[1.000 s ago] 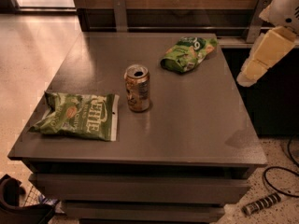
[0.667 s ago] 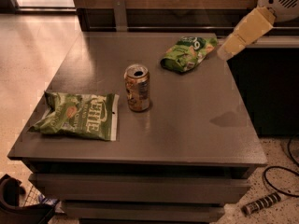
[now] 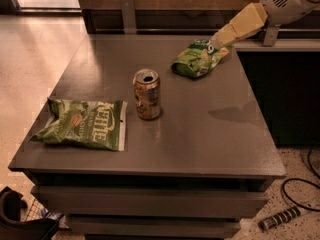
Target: Pick green rice chip bag
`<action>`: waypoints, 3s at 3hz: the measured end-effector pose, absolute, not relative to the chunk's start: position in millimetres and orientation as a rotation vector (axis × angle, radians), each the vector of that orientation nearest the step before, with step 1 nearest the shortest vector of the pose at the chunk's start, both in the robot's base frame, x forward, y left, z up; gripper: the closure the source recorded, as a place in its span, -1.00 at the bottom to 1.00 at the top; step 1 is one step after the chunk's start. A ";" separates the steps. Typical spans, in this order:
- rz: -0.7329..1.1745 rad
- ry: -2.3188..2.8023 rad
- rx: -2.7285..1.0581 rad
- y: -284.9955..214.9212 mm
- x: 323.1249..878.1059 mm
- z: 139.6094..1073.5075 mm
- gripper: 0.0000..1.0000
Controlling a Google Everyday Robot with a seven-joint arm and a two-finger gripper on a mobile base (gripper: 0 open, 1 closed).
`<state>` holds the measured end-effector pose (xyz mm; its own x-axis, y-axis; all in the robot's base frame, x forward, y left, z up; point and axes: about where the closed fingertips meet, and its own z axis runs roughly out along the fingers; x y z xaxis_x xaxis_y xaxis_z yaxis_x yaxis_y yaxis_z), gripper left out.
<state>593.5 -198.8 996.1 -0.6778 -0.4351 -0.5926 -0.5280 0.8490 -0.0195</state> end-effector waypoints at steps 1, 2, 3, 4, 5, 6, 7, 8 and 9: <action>0.235 2.493 -0.536 -196.5 603.8 976.2 -1.00; 0.246 2.500 -0.527 -192.1 615.1 975.4 -1.00; 0.289 2.502 -0.457 -177.5 651.6 969.5 -1.00; 0.364 2.515 -0.254 -153.3 708.5 954.7 -1.00; 0.383 2.556 -0.130 -135.9 736.5 939.0 -1.00; 0.234 2.707 0.013 -124.2 753.6 892.2 -1.00; 0.116 2.798 0.085 -122.8 755.6 862.7 -1.00; -0.010 2.859 0.164 -131.7 753.8 840.2 -0.70; -0.023 2.866 0.173 -133.0 753.9 836.1 -0.24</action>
Offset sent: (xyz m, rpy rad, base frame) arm 0.0087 0.0015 -0.0182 0.0358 0.0474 -0.0984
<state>753.9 -133.0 836.1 -0.9566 0.1161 -0.2672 0.1204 0.9927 0.0003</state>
